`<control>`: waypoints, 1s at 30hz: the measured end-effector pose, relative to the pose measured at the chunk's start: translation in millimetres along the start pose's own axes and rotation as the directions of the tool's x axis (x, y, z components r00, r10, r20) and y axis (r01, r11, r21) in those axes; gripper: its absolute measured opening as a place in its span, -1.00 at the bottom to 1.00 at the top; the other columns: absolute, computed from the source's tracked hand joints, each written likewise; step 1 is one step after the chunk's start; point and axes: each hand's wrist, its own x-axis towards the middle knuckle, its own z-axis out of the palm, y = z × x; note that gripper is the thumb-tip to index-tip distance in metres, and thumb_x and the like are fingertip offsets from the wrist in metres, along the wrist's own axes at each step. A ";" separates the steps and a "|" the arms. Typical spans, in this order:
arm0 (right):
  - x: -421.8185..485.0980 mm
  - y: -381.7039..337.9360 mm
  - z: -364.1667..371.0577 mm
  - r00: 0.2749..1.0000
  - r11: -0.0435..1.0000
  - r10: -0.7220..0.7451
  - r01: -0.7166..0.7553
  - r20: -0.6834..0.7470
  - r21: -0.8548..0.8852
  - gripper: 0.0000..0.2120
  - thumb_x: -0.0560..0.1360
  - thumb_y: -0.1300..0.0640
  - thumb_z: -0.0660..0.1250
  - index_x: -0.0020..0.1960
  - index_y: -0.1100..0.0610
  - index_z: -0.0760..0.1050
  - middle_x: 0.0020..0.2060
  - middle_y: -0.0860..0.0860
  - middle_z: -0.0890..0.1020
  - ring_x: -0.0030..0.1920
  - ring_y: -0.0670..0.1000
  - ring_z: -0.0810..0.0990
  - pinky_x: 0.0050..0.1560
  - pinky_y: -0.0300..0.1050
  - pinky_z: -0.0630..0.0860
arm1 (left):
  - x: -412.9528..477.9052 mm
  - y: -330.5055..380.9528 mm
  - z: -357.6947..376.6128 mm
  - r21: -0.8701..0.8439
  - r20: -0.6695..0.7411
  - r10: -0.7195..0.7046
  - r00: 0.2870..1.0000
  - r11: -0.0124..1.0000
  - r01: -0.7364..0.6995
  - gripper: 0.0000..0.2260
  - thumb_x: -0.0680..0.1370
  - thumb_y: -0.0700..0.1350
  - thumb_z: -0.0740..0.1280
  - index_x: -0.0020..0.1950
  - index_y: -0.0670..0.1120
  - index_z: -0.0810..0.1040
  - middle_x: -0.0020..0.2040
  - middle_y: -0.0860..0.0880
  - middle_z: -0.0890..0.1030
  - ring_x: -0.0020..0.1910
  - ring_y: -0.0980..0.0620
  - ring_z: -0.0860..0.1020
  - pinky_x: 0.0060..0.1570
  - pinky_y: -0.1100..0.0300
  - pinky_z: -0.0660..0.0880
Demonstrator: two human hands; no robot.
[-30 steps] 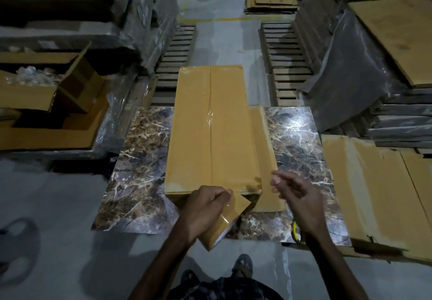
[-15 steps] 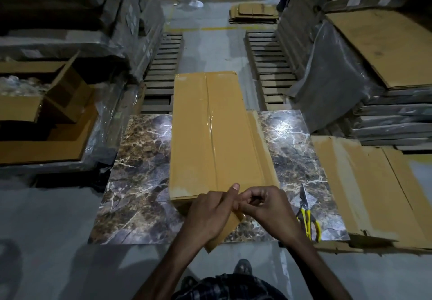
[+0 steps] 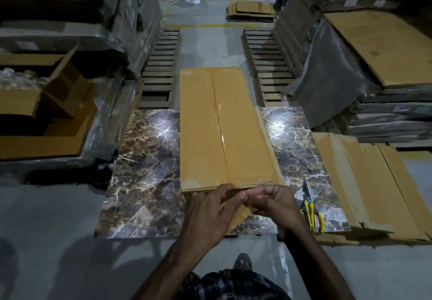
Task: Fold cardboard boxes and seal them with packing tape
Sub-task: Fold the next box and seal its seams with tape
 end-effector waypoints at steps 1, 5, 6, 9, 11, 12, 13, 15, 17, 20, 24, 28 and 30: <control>-1.1 -1.6 0.5 1.000 0.999 0.019 -0.020 0.020 0.026 -0.79 0.26 0.14 0.67 -0.22 0.24 0.74 -0.30 0.24 0.71 -0.35 0.02 0.66 -0.30 -0.15 0.61 | 0.5 -2.9 -5.0 -0.040 0.009 -0.028 1.000 0.999 0.029 -0.45 0.55 0.48 0.17 0.27 0.17 0.66 0.09 0.22 0.72 0.05 0.26 0.64 0.02 0.26 0.55; -1.7 1.6 2.1 0.996 0.994 0.078 -0.081 0.031 0.073 -0.92 0.40 0.32 0.54 -0.26 0.22 0.73 -0.32 0.19 0.71 -0.39 0.00 0.67 -0.37 -0.19 0.60 | 3.4 -6.5 -21.7 -0.129 0.060 -0.013 0.998 0.991 0.021 -0.45 0.33 0.51 0.42 0.21 0.28 0.67 0.04 0.31 0.71 0.03 0.38 0.64 0.02 0.27 0.59; -1.9 0.9 2.7 0.996 0.993 0.091 -0.093 0.021 0.068 -0.94 0.38 0.29 0.56 -0.26 0.22 0.73 -0.30 0.19 0.71 -0.37 0.01 0.67 -0.36 -0.18 0.61 | 3.3 -6.1 -24.0 -0.127 0.061 -0.001 0.998 0.992 0.009 -0.40 0.26 0.55 0.42 0.21 0.30 0.66 0.03 0.30 0.71 0.04 0.35 0.65 0.06 0.21 0.61; 2.9 -2.8 -13.1 0.995 0.995 0.062 -0.055 -0.082 0.086 -0.82 0.24 0.19 0.60 -0.20 0.24 0.72 -0.22 0.20 0.74 -0.29 0.04 0.69 -0.26 -0.10 0.61 | 5.0 -14.7 -32.1 -0.046 0.019 0.026 0.999 0.999 -0.025 -0.29 0.17 0.63 0.41 0.20 0.29 0.65 0.02 0.23 0.74 0.05 0.21 0.69 0.16 0.03 0.62; 7.2 -8.1 -36.4 0.985 0.995 0.038 -0.022 -0.171 0.094 -0.70 0.21 0.17 0.59 -0.11 0.28 0.69 -0.16 0.18 0.76 -0.25 -0.01 0.71 -0.26 -0.15 0.64 | 5.7 -28.6 -45.7 -0.024 -0.020 0.014 1.000 1.000 -0.014 -0.31 0.17 0.59 0.44 0.16 0.23 0.70 0.01 0.19 0.75 -0.03 0.26 0.69 0.10 0.08 0.64; 9.0 -10.2 -48.0 0.982 0.995 0.031 -0.012 -0.184 0.102 -0.66 0.22 0.18 0.59 -0.06 0.31 0.69 -0.13 0.18 0.76 -0.25 -0.02 0.71 -0.27 -0.19 0.65 | 6.5 -36.9 -53.4 -0.017 -0.029 0.002 1.000 1.000 -0.002 -0.32 0.16 0.59 0.45 0.13 0.23 0.71 0.00 0.19 0.75 -0.06 0.31 0.67 0.05 0.17 0.65; 10.6 -11.2 -57.3 0.982 0.994 0.032 -0.012 -0.184 0.110 -0.62 0.23 0.18 0.59 -0.02 0.33 0.68 -0.11 0.20 0.76 -0.24 -0.02 0.72 -0.29 -0.22 0.64 | 7.1 -43.5 -60.5 0.000 -0.026 -0.003 1.000 1.000 0.003 -0.33 0.15 0.59 0.45 0.11 0.24 0.71 -0.01 0.20 0.74 -0.08 0.34 0.66 0.00 0.25 0.63; 14.9 -8.0 -68.9 0.983 0.993 0.045 -0.024 -0.177 0.117 -0.55 0.19 0.14 0.62 0.01 0.34 0.68 -0.08 0.24 0.75 -0.25 -0.01 0.72 -0.29 -0.24 0.63 | 9.7 -52.0 -70.4 0.028 0.003 -0.003 1.000 1.000 0.003 -0.34 0.14 0.60 0.45 0.05 0.23 0.73 -0.01 0.22 0.74 -0.08 0.38 0.64 -0.05 0.33 0.59; 20.5 -4.6 -70.7 0.984 0.992 0.050 -0.029 -0.172 0.119 -0.35 0.03 0.02 0.75 0.00 0.33 0.69 -0.09 0.23 0.75 -0.25 0.00 0.73 -0.29 -0.24 0.64 | 16.3 -55.7 -76.0 0.034 0.027 -0.019 0.999 0.999 0.018 -0.38 0.13 0.58 0.47 -0.01 0.21 0.75 -0.03 0.20 0.75 -0.08 0.38 0.64 -0.06 0.32 0.59; 27.9 -2.0 -65.8 0.984 0.989 0.061 -0.037 -0.167 0.145 -0.24 -0.10 -0.03 0.78 -0.01 0.32 0.68 -0.10 0.22 0.75 -0.23 -0.01 0.74 -0.29 -0.24 0.64 | 27.3 -57.8 -85.6 0.056 0.038 -0.028 0.999 0.998 0.026 -0.40 0.12 0.60 0.46 -0.09 0.20 0.75 -0.07 0.16 0.76 -0.08 0.31 0.67 -0.04 0.23 0.62; 33.9 -1.4 -66.8 0.980 0.985 0.060 -0.028 -0.189 0.168 -0.32 -0.03 -0.02 0.76 -0.02 0.29 0.69 -0.08 0.21 0.76 -0.22 -0.04 0.74 -0.29 -0.26 0.64 | 35.3 -65.7 -98.8 0.120 0.061 -0.007 0.998 0.993 0.000 -0.47 0.16 0.47 0.52 -0.08 0.14 0.78 -0.03 0.18 0.75 -0.08 0.27 0.66 -0.06 0.26 0.58; 36.4 -1.1 -89.8 0.973 0.979 0.087 -0.043 -0.215 0.202 -0.55 0.09 0.07 0.65 -0.07 0.23 0.73 -0.06 0.18 0.76 -0.22 -0.05 0.73 -0.29 -0.28 0.62 | 34.0 -87.8 -121.3 0.115 0.025 -0.014 1.000 0.993 0.011 -0.52 0.15 0.55 0.49 -0.17 0.23 0.76 -0.15 0.39 0.69 -0.15 0.37 0.63 -0.17 0.30 0.47; 40.3 0.7 -97.3 0.973 0.977 0.098 -0.054 -0.210 0.207 -0.62 0.21 0.14 0.60 -0.01 0.27 0.72 -0.05 0.20 0.75 -0.24 -0.04 0.72 -0.28 -0.28 0.63 | 34.3 -94.9 -127.4 0.115 0.044 -0.017 0.999 0.993 0.012 -0.57 0.15 0.56 0.47 -0.22 0.28 0.74 -0.22 0.43 0.66 -0.17 0.37 0.63 -0.21 0.30 0.47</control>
